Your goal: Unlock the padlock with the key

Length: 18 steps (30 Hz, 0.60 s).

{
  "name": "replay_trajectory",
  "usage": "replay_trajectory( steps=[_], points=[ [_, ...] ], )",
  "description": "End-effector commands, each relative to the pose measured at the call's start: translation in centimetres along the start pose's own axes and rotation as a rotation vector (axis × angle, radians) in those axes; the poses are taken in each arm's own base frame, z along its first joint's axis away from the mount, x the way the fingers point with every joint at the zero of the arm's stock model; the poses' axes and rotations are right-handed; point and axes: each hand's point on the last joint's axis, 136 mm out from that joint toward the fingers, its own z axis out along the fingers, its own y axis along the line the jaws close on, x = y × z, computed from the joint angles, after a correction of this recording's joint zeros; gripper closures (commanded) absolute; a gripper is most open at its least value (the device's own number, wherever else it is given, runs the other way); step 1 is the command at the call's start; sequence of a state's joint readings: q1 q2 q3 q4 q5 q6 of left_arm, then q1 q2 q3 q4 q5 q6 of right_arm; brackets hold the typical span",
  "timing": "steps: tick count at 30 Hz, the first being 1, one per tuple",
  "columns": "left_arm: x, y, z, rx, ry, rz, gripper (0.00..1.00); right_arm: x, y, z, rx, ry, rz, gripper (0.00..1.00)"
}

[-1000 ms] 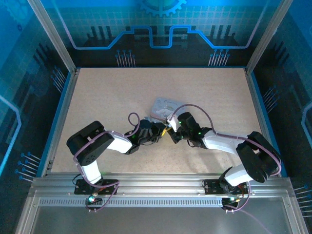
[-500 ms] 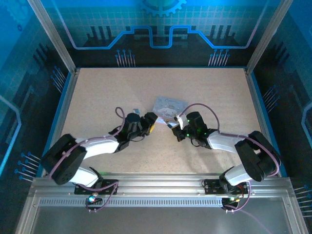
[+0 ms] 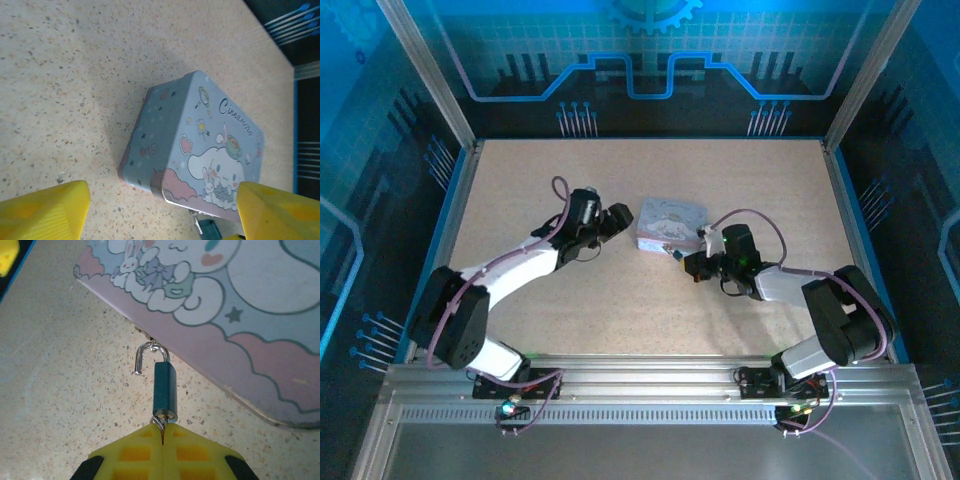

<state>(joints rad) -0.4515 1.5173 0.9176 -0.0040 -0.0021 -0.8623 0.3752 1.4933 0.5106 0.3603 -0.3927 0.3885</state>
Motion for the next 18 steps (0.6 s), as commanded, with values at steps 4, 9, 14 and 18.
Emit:
replay_trajectory(
  steps=[4, 9, 14, 18],
  points=[
    [0.3, -1.0, 3.0, -0.016, 0.102, 0.123, 0.22, 1.4, -1.4, -0.3, -0.017, 0.066, 0.239, 1.00],
    [0.4, -1.3, 5.4, -0.022, 0.145, 0.136, 0.22, 1.6, -1.9, -0.3, -0.032, 0.083, 0.327, 1.00],
    [0.9, -1.5, 7.1, -0.004, 0.182, 0.130, 0.24, 2.1, -2.7, -0.1, -0.017, 0.107, 0.389, 1.00],
    [1.5, -1.3, 8.0, 0.002, 0.217, 0.126, 0.26, 2.1, -2.9, -0.2, -0.010, 0.103, 0.391, 0.97]
  ],
)
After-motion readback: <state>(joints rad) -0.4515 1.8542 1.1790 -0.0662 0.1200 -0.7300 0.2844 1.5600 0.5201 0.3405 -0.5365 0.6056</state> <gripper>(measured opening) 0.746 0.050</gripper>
